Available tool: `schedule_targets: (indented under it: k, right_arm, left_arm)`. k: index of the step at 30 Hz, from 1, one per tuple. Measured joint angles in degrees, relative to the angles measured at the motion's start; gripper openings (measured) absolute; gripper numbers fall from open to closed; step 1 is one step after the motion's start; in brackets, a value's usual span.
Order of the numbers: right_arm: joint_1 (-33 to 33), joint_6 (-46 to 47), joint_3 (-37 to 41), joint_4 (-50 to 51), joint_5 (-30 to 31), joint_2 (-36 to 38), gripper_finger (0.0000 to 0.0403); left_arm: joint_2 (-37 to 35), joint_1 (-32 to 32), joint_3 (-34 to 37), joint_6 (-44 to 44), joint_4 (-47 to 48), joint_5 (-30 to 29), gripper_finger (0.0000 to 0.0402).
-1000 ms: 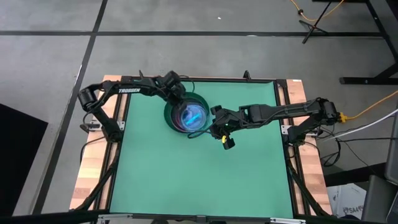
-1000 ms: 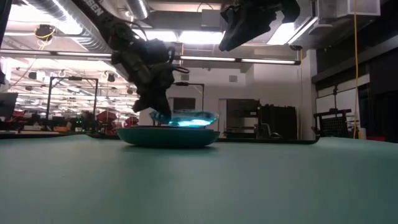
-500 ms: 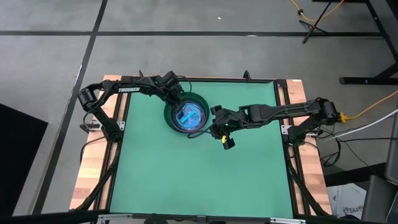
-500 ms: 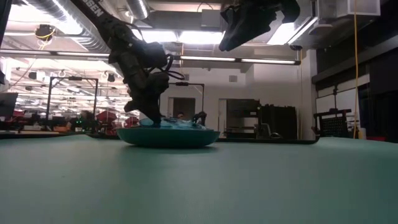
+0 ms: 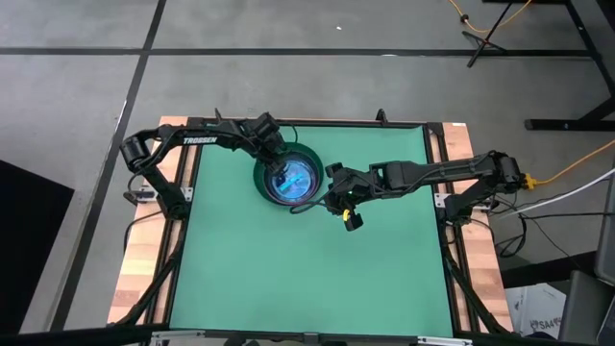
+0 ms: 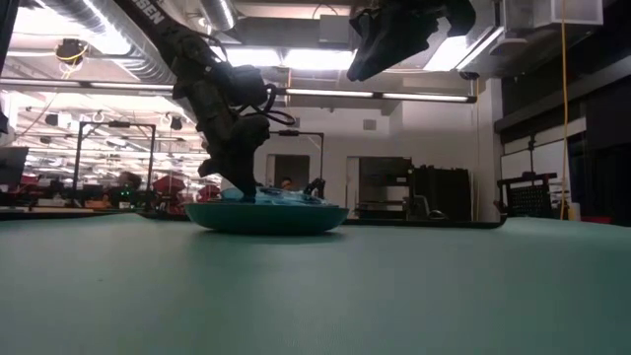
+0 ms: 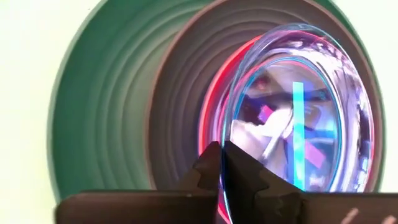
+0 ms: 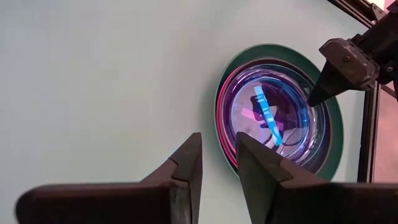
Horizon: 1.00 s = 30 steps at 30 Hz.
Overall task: Stack plastic plates
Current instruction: Stack the blue plate on top of the light pink plate, then return to Home Position
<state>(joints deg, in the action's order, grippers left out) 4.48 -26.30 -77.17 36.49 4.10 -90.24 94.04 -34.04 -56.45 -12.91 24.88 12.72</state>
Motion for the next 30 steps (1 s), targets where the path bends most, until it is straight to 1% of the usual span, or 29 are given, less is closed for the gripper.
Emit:
schedule_targets:
  k: [5, 8, 13, 16, 20, 26, 30]
  right_arm:
    - [0.0, 0.0, 0.0, 0.0, 0.0, 0.0, 0.0088]
    - [0.0, 0.0, 0.0, 0.0, 0.0, 0.0, 0.0088]
    - [0.0, 0.0, 0.0, 0.0, 0.0, 0.0, 0.0088]
    - [0.0, 0.0, 0.0, 0.0, 0.0, 0.0, 0.0088]
    - [0.0, 0.0, 0.0, 0.3, 0.0, 0.0, 0.0088]
    - [0.0, 0.0, 0.0, 0.7, 0.0, 0.0, 0.0088]
    - [0.0, 0.0, 0.0, 0.7, 0.0, 0.0, 0.0088]
  left_arm:
    - [0.0, 0.0, 0.0, 0.0, 0.0, -2.0, 0.0055]
    - [0.0, 0.0, 0.0, 0.0, 0.0, -2.2, 0.0081]
    - [0.0, -0.3, 0.0, 0.0, 0.0, -1.7, 0.0103]
    - [-0.5, -0.7, 0.0, 0.0, 0.0, -0.8, 0.0105]
    - [-3.5, -0.8, 0.0, 0.0, -0.1, -0.7, 0.0098]
    - [-10.9, -0.1, 0.0, 2.5, 0.1, 0.3, 0.0086]
    - [-16.6, 1.6, 0.0, 3.1, 0.2, 0.3, 0.0076]
